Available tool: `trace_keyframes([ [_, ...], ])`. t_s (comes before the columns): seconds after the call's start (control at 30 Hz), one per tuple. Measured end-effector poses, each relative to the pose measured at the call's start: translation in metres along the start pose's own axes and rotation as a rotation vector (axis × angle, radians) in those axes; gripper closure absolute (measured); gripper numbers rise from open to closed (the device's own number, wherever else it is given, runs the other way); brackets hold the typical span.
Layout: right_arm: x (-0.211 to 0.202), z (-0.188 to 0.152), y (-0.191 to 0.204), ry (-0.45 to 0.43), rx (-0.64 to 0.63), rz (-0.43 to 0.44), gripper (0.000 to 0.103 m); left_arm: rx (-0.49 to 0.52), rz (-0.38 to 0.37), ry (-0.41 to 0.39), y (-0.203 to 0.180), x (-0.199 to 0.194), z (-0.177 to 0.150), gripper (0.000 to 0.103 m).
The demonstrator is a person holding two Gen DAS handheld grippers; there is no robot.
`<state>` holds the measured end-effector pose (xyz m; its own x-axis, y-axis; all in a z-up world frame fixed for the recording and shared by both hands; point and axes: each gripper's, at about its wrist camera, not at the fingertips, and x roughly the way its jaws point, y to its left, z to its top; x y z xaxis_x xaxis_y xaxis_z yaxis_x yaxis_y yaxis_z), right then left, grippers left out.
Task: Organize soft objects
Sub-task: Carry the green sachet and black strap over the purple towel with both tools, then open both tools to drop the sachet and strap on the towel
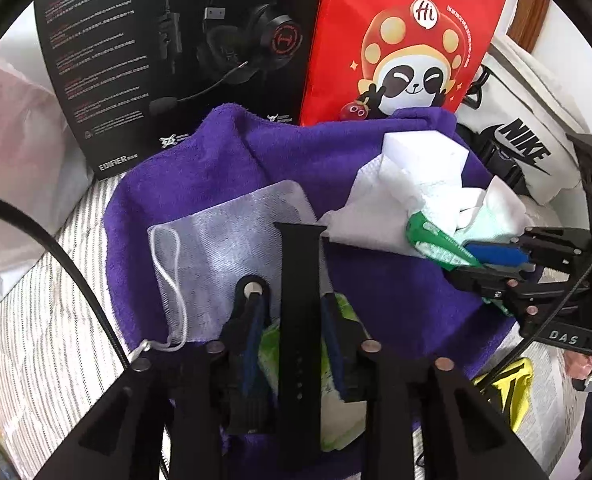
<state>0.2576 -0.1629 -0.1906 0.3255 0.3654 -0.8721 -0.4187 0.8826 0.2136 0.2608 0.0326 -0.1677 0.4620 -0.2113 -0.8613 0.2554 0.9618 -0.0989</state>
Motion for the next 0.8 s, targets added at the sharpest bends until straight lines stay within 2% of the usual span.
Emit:
trace_keyframes([
  [0.07, -0.002, -0.002, 0.001, 0.002, 0.001, 0.013, 0.055, -0.003, 0.005, 0.004, 0.002, -0.002, -0.002, 0.067],
  [0.13, -0.004, -0.002, 0.002, -0.001, 0.007, 0.022, 0.049, -0.006, 0.005, 0.010, 0.004, -0.004, -0.004, 0.064],
  [0.37, -0.018, -0.003, 0.004, -0.011, 0.044, 0.030, 0.041, -0.021, 0.046, 0.006, 0.007, -0.018, -0.008, 0.055],
  [0.53, -0.039, -0.006, 0.009, -0.034, 0.055, 0.028, 0.040, -0.019, 0.068, -0.031, 0.003, -0.043, -0.010, 0.052],
  [0.8, -0.083, -0.043, 0.018, -0.070, 0.054, -0.016, 0.036, 0.000, 0.071, -0.080, -0.016, -0.078, -0.031, 0.049],
])
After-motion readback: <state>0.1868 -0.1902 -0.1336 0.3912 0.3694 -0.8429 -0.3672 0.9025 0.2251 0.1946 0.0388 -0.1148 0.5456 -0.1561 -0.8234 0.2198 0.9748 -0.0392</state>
